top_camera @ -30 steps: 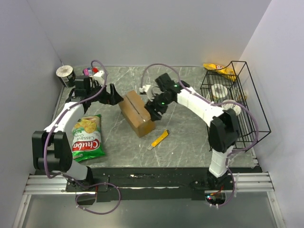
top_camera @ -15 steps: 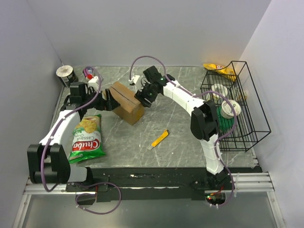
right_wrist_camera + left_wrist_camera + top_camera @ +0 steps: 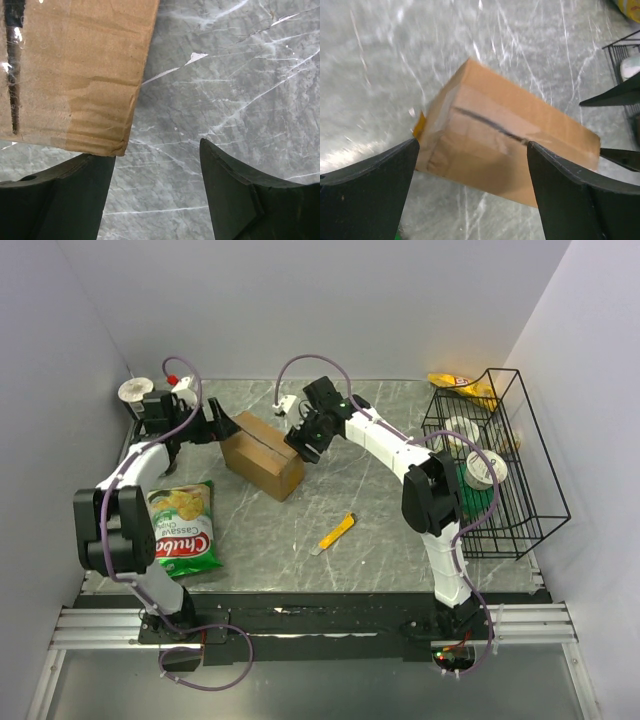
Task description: Unpack the express box
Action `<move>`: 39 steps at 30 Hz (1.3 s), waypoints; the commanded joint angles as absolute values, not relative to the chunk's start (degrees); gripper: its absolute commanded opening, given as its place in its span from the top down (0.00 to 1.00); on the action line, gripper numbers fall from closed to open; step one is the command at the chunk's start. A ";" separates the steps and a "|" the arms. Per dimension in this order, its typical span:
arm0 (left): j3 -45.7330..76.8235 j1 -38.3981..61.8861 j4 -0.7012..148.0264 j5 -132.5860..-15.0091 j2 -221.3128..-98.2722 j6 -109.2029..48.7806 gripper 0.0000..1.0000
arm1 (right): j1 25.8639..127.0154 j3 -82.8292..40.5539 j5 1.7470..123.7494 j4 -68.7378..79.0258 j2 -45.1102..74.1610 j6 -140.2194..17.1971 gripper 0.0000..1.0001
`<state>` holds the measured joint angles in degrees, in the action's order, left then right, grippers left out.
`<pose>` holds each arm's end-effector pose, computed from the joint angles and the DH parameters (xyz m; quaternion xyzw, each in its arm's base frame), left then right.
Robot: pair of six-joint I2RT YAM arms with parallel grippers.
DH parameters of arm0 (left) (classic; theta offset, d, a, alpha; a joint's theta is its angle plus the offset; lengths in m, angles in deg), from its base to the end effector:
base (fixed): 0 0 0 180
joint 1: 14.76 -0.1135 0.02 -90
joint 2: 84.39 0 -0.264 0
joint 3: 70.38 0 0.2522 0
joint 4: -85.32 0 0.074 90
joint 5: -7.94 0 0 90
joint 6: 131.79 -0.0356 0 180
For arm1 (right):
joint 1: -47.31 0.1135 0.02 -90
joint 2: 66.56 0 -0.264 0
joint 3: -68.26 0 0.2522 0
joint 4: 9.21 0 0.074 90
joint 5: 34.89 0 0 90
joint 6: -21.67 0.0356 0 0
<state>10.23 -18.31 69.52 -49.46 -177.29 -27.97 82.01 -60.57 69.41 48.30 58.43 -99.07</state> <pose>0.3720 0.0039 0.2745 0.0184 0.8355 -0.2839 0.4702 0.3956 0.2846 0.2593 -0.5422 0.7722 0.1289 0.3051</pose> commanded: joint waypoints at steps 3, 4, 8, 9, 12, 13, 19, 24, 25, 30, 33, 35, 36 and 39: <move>10.17 -19.24 69.30 -38.73 -176.41 -24.12 0.05 | 81.85 -65.11 68.29 45.51 58.16 -98.21 0.24; 10.00 -19.15 67.01 -37.42 -175.80 -25.08 0.05 | 81.77 -65.64 68.20 45.42 58.60 -98.38 0.24; 8.59 -19.15 62.95 -36.36 -173.60 -25.53 0.08 | 81.77 -67.76 68.29 44.98 60.18 -98.12 0.23; 7.72 -19.15 62.25 -36.18 -172.90 -25.36 0.09 | 81.68 -68.19 68.38 44.98 60.36 -97.95 0.23; 4.83 -19.15 60.05 -35.92 -169.04 -24.57 0.10 | 81.59 -68.46 69.08 45.15 60.89 -97.33 0.22; 3.94 -19.15 59.52 -36.00 -166.94 -24.22 0.10 | 81.76 -68.38 69.34 45.33 61.06 -97.07 0.22; -0.99 -19.41 54.61 -44.25 -162.00 -28.15 0.09 | 81.68 -66.01 69.79 47.34 60.45 -96.10 0.22; 1.82 -22.04 46.08 -49.97 -158.22 -33.00 0.04 | 75.54 -57.61 72.41 49.46 51.24 -96.09 0.22; 2.00 -22.31 44.07 -52.24 -156.21 -32.91 0.02 | 73.70 -54.35 77.73 48.59 48.96 -96.80 0.21; 4.37 -22.93 38.78 -51.92 -151.98 -33.00 0.03 | 67.70 -30.88 90.60 48.58 33.84 -117.33 0.25; 6.56 -22.93 37.99 -53.23 -149.78 -33.35 0.02 | 68.57 -19.71 95.10 49.29 27.33 -131.05 0.29; 7.53 -22.93 38.59 -54.02 -148.55 -35.28 0.01 | 70.42 -16.45 94.40 48.85 25.73 -135.62 0.27; 8.15 -22.93 38.77 -54.11 -148.20 -36.50 0.01 | 72.34 -14.00 93.44 47.89 25.56 -136.52 0.25; 7.37 -22.93 40.00 -56.03 -147.14 -41.08 0.01 | 75.08 -8.80 91.24 41.07 24.59 -138.99 0.22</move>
